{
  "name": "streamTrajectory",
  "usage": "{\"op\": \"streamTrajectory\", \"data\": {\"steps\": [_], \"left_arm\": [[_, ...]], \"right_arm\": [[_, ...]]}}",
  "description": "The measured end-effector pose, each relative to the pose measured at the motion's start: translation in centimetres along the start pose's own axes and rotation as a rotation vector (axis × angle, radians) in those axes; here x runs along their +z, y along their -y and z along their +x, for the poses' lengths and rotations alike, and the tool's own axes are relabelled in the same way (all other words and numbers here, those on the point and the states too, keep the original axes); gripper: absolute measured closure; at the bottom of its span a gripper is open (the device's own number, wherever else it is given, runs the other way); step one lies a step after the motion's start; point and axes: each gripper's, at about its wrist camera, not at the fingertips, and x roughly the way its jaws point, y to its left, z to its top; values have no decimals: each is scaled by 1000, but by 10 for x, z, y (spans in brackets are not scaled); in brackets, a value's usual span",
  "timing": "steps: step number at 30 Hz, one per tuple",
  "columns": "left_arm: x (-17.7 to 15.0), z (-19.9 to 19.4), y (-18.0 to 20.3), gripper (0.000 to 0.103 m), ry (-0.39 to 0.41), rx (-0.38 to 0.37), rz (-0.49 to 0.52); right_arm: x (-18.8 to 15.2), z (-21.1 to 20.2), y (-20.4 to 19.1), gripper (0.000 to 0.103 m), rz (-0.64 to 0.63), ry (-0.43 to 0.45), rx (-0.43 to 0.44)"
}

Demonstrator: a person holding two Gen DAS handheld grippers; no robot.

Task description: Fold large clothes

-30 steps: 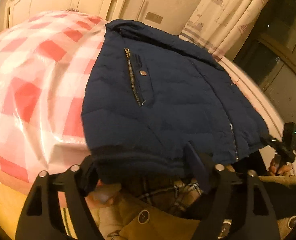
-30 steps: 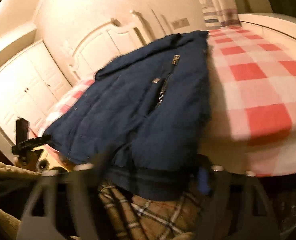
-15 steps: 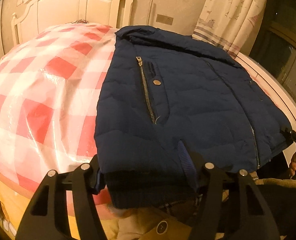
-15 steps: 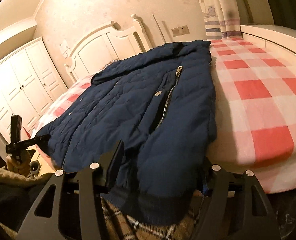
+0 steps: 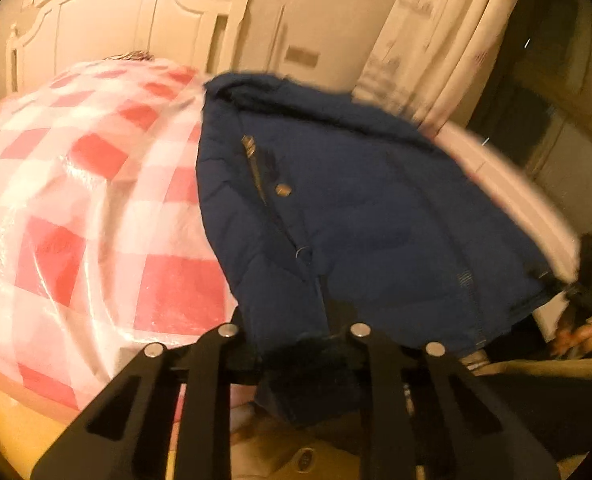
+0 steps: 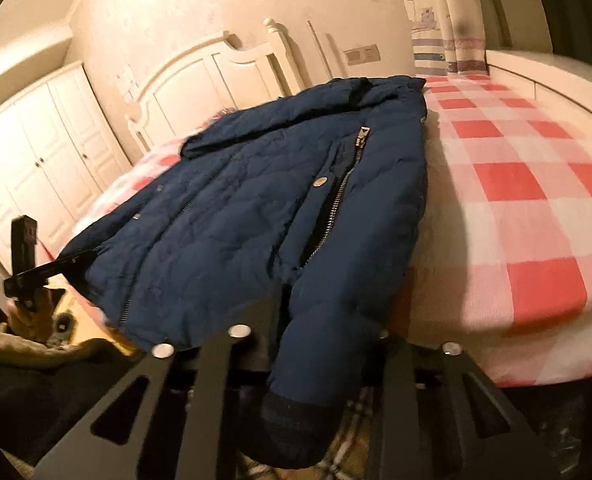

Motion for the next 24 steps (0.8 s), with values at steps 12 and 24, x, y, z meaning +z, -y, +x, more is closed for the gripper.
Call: {"op": "streamTrajectory", "data": {"steps": [12,24], "left_arm": [[27,-131,12,85,325,-322,-59],[125,-118,-2,81,450,-465,-214]], "right_arm": [[40,-112,-35,79,30,345,337],[160,-110,-53,79,38,437,318]]}}
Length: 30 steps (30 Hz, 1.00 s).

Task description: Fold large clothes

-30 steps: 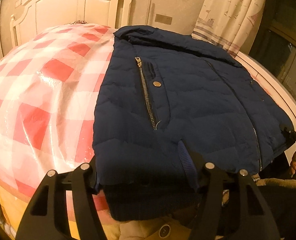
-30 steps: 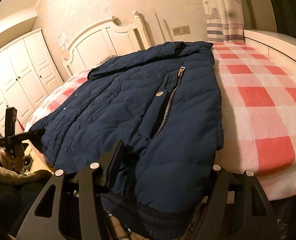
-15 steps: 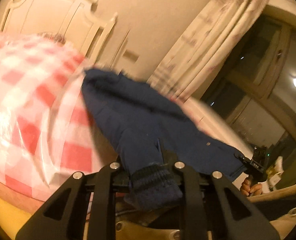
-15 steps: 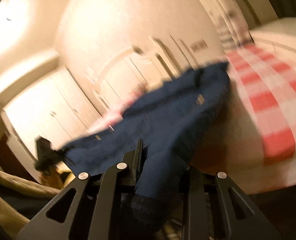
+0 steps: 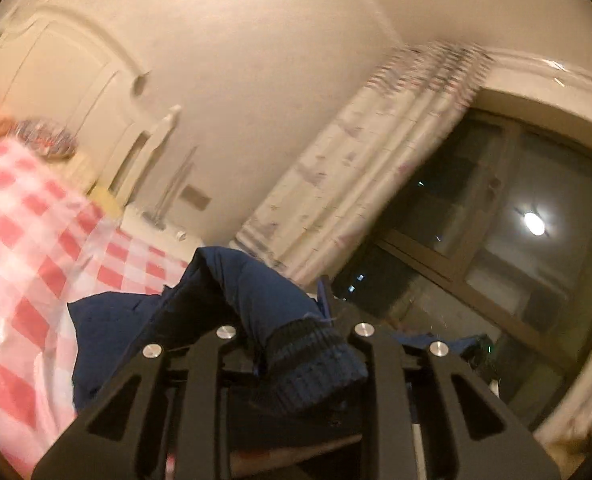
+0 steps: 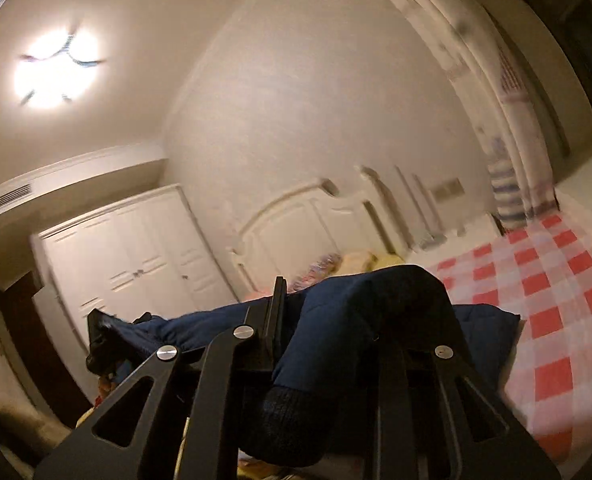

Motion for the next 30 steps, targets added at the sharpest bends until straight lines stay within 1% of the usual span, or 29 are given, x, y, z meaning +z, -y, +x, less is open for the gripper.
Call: {"op": "streamTrajectory", "data": {"steps": [2,4,6,7,8,9,10,11,12,13,14,15,16,17,18,19,20,21,22,23,24,25,26,28,30], "left_arm": [[13,34,-28,80,-15,54,-71],[24,72,-59,79,-43,113,-132],[29,116,-88,77,-85,213,-156],[31,132,-100,75,-106,254,-162],[30,151,-112,73,-138,304,-165],[28,167,-124,69,-170,354,-168],[24,183,-140,55,-212,401,-182],[22,192,-152,36,-234,429,-202],[19,198,-169,27,-243,470,-237],[16,196,-180,16,-236,493,-258],[17,192,-190,14,-222,507,-283],[18,185,-201,14,-205,496,-313],[20,178,-208,11,-188,485,-336],[23,167,-215,9,-160,480,-361],[27,159,-217,9,-141,487,-367],[31,148,-219,9,-126,509,-354],[34,145,-221,9,-133,533,-328],[36,145,-220,9,-146,548,-308],[37,150,-220,9,-185,558,-282],[34,157,-221,9,-241,550,-264],[32,164,-220,9,-283,543,-252],[26,176,-219,9,-346,542,-228],[20,186,-218,9,-397,556,-200],[7,204,-216,9,-474,611,-135],[-3,220,-219,13,-531,684,-87]], "right_arm": [[10,30,20,79,54,-35,-45],[17,71,52,79,143,-86,-100],[20,105,82,78,219,-137,-142],[18,120,96,78,259,-164,-172],[16,143,118,77,320,-207,-223],[10,153,133,75,356,-246,-255],[4,163,147,71,391,-288,-283],[-5,177,170,63,459,-335,-313],[-14,178,180,58,501,-343,-309],[-22,179,199,45,576,-332,-275],[-28,176,207,33,612,-313,-251],[-31,169,217,4,649,-268,-223],[-31,157,223,4,668,-200,-206],[-30,148,226,4,670,-152,-190],[-25,136,228,4,646,-99,-178],[-21,131,227,4,611,-87,-194],[-14,127,222,4,529,-96,-256],[-10,128,219,4,475,-115,-296],[-6,131,214,4,408,-145,-339],[-3,139,209,4,324,-189,-386],[-3,143,205,4,280,-221,-412],[-4,152,202,4,236,-269,-440],[-8,167,201,5,190,-339,-464],[-19,188,199,6,115,-437,-503],[-31,206,199,13,53,-527,-514]]}}
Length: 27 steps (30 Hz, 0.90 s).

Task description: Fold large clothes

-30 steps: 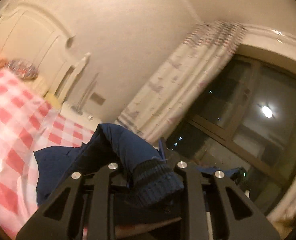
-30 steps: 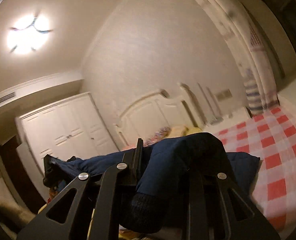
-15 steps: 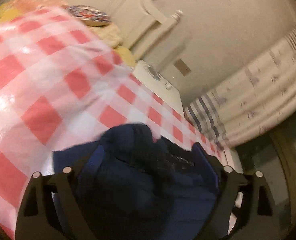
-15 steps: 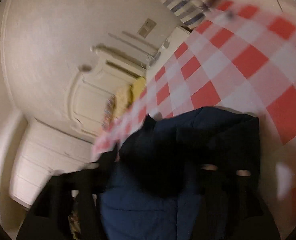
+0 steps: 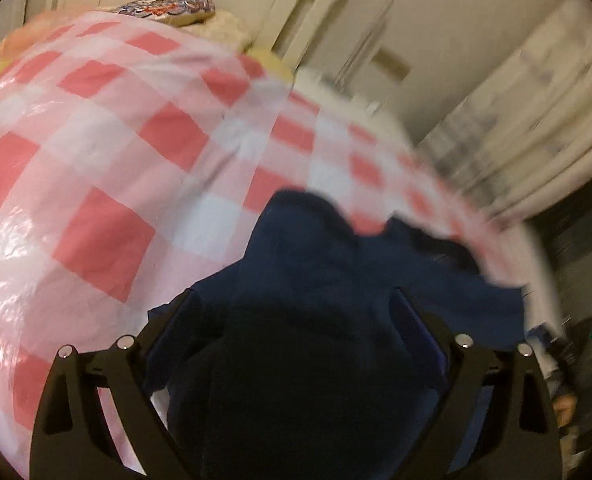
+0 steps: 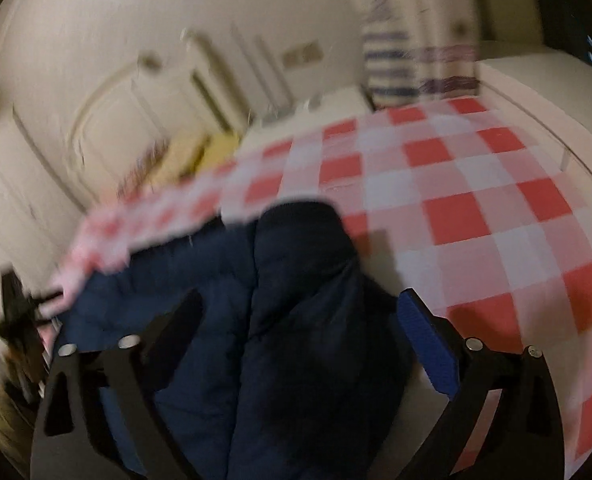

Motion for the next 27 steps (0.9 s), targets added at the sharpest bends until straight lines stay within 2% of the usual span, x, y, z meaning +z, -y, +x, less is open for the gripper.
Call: {"op": "streamTrajectory", "data": {"steps": [1,2,3,4,5,8,12,16,18,22,24,27], "left_arm": [[-1,5,1,38,-6,19,6],[-1,10,2,71,-23,32,9],[-1,11,3,75,-33,37,12],[-2,7,6,90,-17,39,26],[-4,0,12,96,16,37,59],[-10,-30,30,98,122,46,144],[1,-68,44,98,208,-14,122],[19,-76,66,98,265,19,136],[31,-61,68,98,245,48,112],[35,-3,48,97,140,143,52],[26,30,29,92,73,161,4],[22,41,10,75,55,153,-69]], "right_arm": [[-3,5,-3,21,-29,-27,-11],[-5,12,-8,38,-63,-51,-25],[-8,15,-12,46,-92,-62,-41],[-10,14,-16,64,-116,-55,-58],[-12,9,-21,76,-142,-35,-67],[-17,-11,-28,84,-168,48,-86],[-9,-45,-35,86,-141,155,-36],[11,-61,-49,86,-148,229,-66],[23,-51,-45,86,-111,217,-80],[26,2,-28,86,-75,96,-174],[14,35,-13,84,-31,12,-187],[11,40,-3,82,18,5,-172]]}}
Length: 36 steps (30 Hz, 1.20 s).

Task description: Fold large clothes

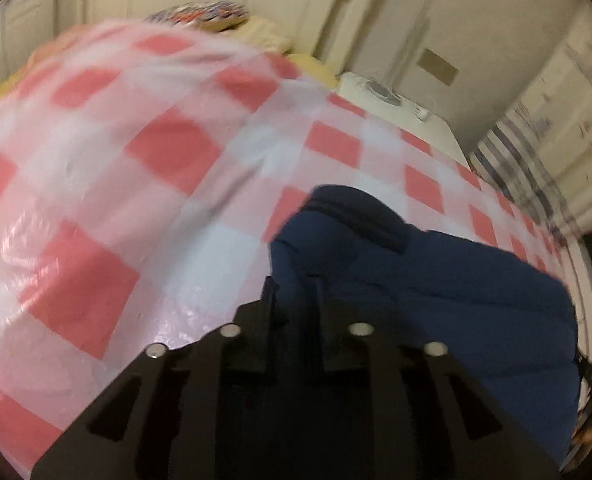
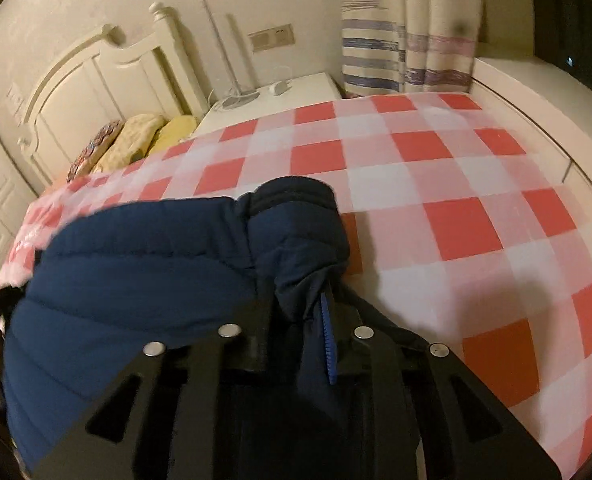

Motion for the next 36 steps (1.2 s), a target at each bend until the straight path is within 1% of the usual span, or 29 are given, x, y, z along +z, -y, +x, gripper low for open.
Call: {"op": "streamTrajectory", "data": {"steps": [1,2,3,4,5,6,7,8,9,10,11,12,14,15,16,18,19,20,21,22,23,24,25,26,29,34,36], "left_arm": [[2,-5,-5,66,14,-2,-20],[3,-12,-8,49,30,-1,-24],[5,-24,-11,39,51,-10,-18],[5,-42,-15,25,77,-48,-1],[1,-62,-20,19,99,-102,25],[-5,-80,-24,17,105,-149,69],[-12,-93,-26,14,99,-169,112],[-23,-108,-29,12,94,-182,165],[-39,-122,-34,10,94,-183,213],[-51,-129,-37,8,90,-178,241],[-68,-137,-45,8,76,-170,271],[-81,-141,-50,8,62,-170,284],[-114,-144,-68,8,14,-206,275],[-122,-145,-73,8,2,-219,264],[-133,-142,-80,8,-16,-240,240],[-148,-132,-88,8,-34,-254,209],[-153,-128,-90,8,-37,-278,187],[-155,-124,-90,8,-42,-324,160],[-156,-121,-88,11,-44,-362,146],[-158,-121,-85,20,-41,-387,143],[-160,-121,-79,25,-31,-384,146],[-163,-121,-74,30,-16,-361,155],[-169,-121,-66,43,-6,-337,182],[-174,-124,-62,50,12,-313,203],[-184,-136,-60,61,35,-288,222],[-201,-158,-67,62,17,-280,235],[-207,-163,-72,60,1,-287,233]], "right_arm": [[1,-3,2,81,2,-6,5],[1,-6,3,80,1,-14,10],[1,-14,5,79,5,-24,28],[-1,-25,9,78,13,-23,62],[-5,-35,12,73,13,-16,92],[-12,-52,15,68,3,2,135],[-20,-69,19,50,-16,21,169],[-27,-81,20,15,-33,33,187],[-42,-100,23,4,-57,55,200],[-56,-115,28,4,-74,86,202],[-65,-124,31,4,-90,96,222],[-81,-134,36,4,-104,81,266],[-111,-146,46,5,-91,65,311],[-122,-148,49,6,-86,59,321],[-133,-148,53,9,-80,50,326],[-149,-142,61,19,-48,34,319],[-154,-138,64,29,-24,23,336],[-159,-133,67,37,1,12,361],[-163,-127,67,38,20,8,387],[-166,-126,66,43,23,18,389],[-167,-127,65,50,26,39,395],[-170,-131,65,54,25,55,405],[-172,-135,63,62,20,75,403],[-176,-142,58,67,3,98,382],[-186,-152,53,70,-19,107,347],[-203,-165,53,70,-3,100,362],[-210,-169,56,68,-6,84,363]]}}
